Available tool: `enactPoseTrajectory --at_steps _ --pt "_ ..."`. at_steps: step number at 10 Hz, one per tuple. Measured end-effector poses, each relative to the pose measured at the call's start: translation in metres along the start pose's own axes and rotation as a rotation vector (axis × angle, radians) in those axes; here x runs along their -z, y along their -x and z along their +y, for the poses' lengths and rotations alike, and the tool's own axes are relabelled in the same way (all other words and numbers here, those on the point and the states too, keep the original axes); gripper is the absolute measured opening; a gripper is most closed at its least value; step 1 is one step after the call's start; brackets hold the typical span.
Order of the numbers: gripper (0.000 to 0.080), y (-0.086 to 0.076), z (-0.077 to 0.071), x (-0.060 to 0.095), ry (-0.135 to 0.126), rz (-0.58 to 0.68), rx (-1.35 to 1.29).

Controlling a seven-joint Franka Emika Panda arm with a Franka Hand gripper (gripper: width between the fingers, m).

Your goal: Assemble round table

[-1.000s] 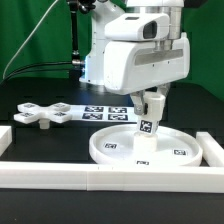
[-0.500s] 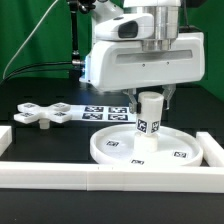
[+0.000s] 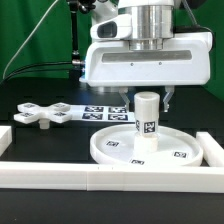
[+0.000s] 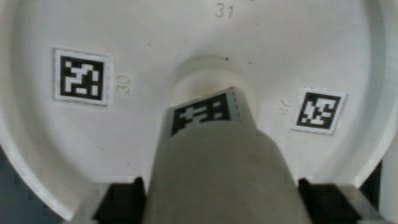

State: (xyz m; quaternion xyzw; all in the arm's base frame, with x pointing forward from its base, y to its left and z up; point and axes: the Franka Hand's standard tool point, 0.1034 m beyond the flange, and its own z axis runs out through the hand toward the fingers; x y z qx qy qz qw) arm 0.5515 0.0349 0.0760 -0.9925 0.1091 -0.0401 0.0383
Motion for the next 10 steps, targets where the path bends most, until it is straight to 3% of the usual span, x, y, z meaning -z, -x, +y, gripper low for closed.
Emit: enactPoseTrajectory --at_steps 3,5,8,10 --pt "0.0407 -0.0002 0.0015 -0.0001 -0.005 -0.001 -0.17" --pt "0.0407 -0.0007 0.0035 -0.0002 -0.033 -0.01 -0.351" --pt "0.0407 0.0017 -0.0031 -0.0019 -0.038 -0.019 -0.623" --pt "0.0407 0.0014 -0.0022 -0.002 -0.069 -0.039 -0.831"
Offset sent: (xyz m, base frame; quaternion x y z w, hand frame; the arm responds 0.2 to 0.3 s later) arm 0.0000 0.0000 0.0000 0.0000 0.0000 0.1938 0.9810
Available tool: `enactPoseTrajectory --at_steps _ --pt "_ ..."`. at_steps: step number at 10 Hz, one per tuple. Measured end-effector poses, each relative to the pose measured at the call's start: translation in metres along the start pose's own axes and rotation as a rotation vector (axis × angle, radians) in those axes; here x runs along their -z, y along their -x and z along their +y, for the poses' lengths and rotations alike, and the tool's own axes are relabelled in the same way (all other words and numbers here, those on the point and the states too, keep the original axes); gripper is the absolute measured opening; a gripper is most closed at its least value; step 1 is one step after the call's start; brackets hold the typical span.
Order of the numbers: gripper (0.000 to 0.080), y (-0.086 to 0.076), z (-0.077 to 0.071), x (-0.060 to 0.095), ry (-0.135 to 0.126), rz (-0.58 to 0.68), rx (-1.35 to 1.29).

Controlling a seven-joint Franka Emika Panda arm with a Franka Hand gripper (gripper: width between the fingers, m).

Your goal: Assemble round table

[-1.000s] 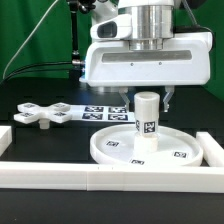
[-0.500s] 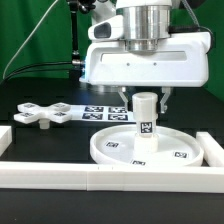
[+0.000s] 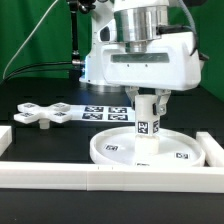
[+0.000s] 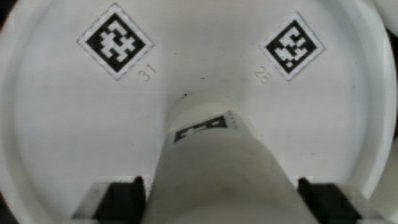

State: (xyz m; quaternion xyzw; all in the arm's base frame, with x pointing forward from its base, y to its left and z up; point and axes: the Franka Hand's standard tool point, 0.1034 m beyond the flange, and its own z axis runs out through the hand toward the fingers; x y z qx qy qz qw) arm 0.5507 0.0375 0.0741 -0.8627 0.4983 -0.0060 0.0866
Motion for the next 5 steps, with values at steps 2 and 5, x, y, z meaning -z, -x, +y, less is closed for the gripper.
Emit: enactPoseTrajectory --at_steps 2,5 --pt "0.0407 0.0004 -0.0008 -0.0005 -0.011 -0.022 -0.22" --pt "0.0475 0.0024 -0.0035 -0.0014 -0.011 -0.021 -0.326"
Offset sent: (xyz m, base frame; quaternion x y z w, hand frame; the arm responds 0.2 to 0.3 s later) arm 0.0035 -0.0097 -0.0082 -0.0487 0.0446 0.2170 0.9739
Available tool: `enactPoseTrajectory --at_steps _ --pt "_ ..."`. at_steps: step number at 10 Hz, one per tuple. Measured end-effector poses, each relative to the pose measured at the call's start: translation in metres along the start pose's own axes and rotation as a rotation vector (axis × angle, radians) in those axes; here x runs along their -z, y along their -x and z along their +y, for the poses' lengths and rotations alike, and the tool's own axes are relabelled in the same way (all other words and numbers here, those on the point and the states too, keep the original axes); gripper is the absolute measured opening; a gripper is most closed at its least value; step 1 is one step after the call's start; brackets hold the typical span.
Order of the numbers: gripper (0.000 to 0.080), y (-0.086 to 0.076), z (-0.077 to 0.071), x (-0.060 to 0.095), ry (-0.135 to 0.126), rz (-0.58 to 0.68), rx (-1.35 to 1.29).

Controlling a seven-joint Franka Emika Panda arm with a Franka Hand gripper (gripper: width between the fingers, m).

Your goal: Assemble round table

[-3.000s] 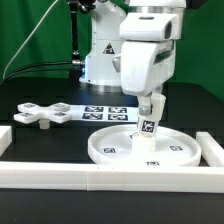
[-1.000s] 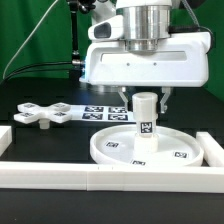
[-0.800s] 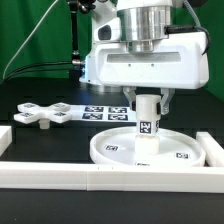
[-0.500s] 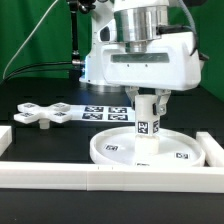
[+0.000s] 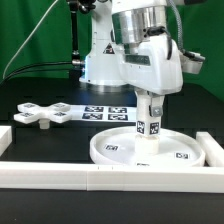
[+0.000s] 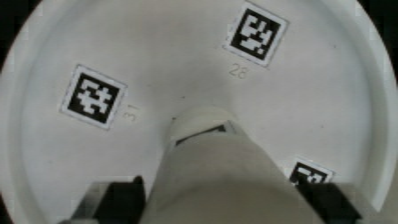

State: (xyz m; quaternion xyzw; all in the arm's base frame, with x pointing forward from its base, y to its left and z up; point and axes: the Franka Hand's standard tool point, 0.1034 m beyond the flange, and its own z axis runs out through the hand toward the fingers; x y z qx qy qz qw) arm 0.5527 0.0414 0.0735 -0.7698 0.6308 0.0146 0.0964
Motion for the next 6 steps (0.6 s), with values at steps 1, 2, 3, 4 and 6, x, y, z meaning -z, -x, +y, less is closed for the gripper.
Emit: enactPoseTrajectory --at_steps 1,2,3,4,6 --pt "0.0475 0.0002 0.0002 -0.0004 0.001 0.0 0.034" --pt "0.0615 0.0005 0.0002 -0.0005 0.001 0.0 0.035" --pt "0.0615 0.0028 0.001 -0.0008 0.016 -0.005 0.082" --pt "0.0644 0.0054 -0.0001 0.0001 0.035 -0.009 0.232" --pt "0.0648 0.0042 -0.008 0.0049 0.03 -0.009 0.52"
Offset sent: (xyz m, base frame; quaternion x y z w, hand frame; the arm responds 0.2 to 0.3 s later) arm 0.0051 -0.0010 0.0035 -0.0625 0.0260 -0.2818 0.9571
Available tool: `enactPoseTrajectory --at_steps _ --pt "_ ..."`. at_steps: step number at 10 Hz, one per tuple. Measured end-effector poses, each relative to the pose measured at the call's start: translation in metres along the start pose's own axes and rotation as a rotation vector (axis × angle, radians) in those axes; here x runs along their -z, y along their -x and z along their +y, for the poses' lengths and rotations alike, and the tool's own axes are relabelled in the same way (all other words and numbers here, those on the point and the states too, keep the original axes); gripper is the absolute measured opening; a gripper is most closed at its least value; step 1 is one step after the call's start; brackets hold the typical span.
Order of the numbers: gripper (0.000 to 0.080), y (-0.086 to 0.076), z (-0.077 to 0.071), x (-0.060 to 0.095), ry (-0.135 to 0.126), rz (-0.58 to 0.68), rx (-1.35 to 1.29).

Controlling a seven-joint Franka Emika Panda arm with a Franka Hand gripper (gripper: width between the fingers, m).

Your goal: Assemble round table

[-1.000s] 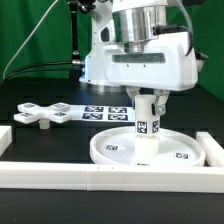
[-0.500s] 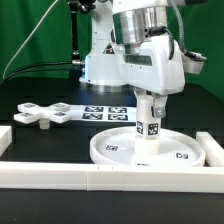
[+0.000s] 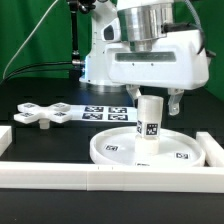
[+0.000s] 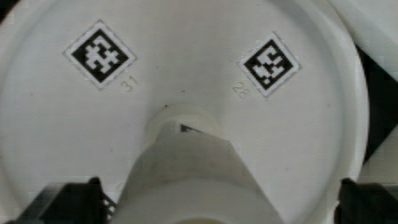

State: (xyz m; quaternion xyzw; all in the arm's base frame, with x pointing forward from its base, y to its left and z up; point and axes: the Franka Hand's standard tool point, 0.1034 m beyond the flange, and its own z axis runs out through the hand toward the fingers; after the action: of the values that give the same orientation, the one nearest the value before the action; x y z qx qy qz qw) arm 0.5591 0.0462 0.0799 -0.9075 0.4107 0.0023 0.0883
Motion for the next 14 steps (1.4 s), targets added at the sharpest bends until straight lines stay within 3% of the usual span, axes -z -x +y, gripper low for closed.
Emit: enactPoseTrajectory --at_steps 5,8,14 --pt "0.0648 -0.0001 0.0009 -0.001 0.005 0.0 0.386" --pt "0.0648 -0.0009 0.0011 -0.0003 0.033 0.009 0.727" --pt "0.0648 -0.0023 0.0023 -0.0012 0.038 0.007 1.062"
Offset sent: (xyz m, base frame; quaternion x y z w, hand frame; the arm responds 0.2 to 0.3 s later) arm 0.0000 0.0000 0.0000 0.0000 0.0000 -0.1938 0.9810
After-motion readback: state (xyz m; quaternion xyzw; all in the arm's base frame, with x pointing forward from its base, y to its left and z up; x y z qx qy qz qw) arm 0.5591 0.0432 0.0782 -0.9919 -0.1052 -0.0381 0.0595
